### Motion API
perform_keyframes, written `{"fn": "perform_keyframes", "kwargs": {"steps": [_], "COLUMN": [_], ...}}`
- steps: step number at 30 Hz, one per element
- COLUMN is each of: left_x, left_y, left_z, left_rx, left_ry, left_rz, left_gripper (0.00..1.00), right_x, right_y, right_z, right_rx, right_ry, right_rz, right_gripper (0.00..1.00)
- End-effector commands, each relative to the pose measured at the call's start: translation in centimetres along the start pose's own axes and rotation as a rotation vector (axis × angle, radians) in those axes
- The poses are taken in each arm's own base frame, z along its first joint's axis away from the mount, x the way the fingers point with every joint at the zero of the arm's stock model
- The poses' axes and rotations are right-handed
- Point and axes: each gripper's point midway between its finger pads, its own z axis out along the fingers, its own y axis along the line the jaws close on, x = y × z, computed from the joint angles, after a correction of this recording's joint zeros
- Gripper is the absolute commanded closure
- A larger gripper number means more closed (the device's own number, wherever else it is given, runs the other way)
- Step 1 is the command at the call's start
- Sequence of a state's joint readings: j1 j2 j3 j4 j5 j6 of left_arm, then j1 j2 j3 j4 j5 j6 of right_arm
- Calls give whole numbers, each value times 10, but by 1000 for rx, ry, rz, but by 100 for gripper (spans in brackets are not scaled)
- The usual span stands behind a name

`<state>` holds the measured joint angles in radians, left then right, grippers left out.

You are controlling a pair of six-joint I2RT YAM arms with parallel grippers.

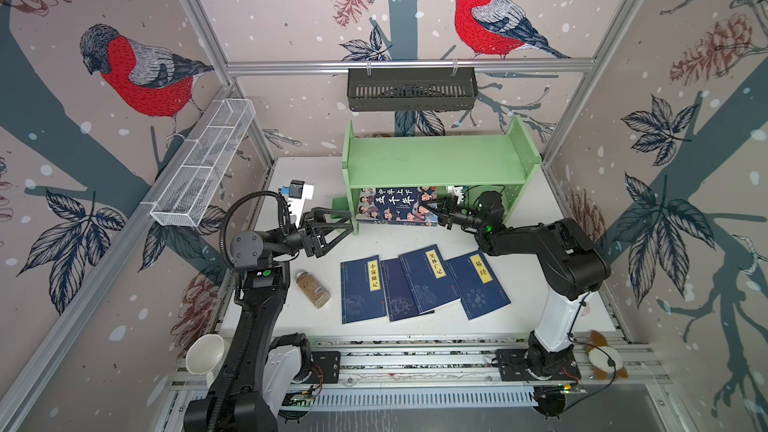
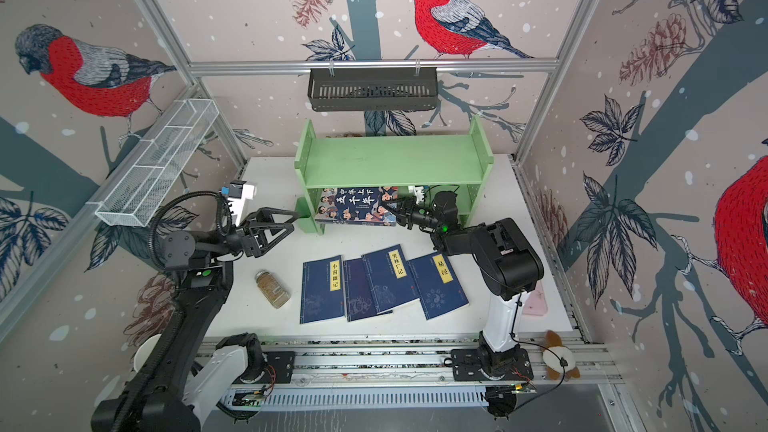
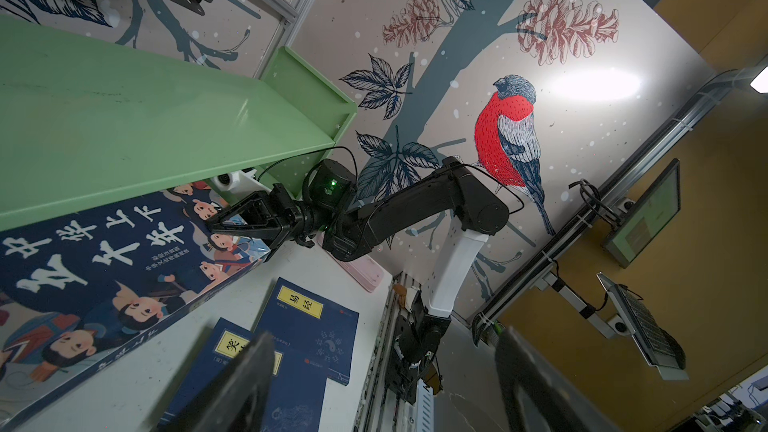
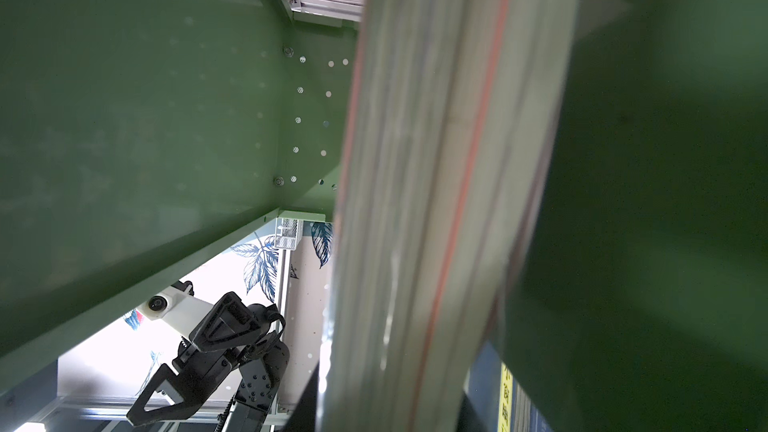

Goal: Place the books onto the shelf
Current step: 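Push the illustrated book with the right gripper into the shelf's lower compartment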

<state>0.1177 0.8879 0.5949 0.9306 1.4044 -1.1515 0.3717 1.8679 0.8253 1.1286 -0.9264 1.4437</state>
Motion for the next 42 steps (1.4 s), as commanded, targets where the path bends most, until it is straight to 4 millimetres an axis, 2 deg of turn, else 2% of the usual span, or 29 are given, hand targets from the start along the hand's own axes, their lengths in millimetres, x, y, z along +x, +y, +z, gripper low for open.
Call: {"fn": "perform_keyframes", "kwargs": {"steps": [1,4,7,16,20,28,33,39,42], "left_x": [-2,-1,-1,0,1,0,0,-2,-1], "left_y": [-2,-1,-1,-1,0,7,18,61,73], "left_z": [-1,-1,-1,-1,-2,-2,-2,-9,-12], "left_rx": [-4,-5,-8,-10,-12,-35,-75,-298,-359], "left_ry": [-12,-12,-15,-17,-20,-26,-35,-55,-53], "left_rz": [29,30,31,29,28,20,16,52,59], "left_gripper": [16,16,16,16,16,15,15,15,15], "right_x": [-8,-9,-10,-10,-12,-18,-23,-25,-24], "right_y": [28,29,31,24,15,-17,-19,-23,-27], "right_z": [1,0,0,3,-2,-15,-22,-25,-27], "right_rx": [-70,-61,-48,61,121,322,455,521,544], "right_ry": [-29,-38,-53,-87,-121,-186,-207,-211,-215], "right_rz": [-125,-126,-124,-129,-107,-64,-106,-108,-103], "right_gripper": [97,90,88,45,36,26,20,14,14]}}
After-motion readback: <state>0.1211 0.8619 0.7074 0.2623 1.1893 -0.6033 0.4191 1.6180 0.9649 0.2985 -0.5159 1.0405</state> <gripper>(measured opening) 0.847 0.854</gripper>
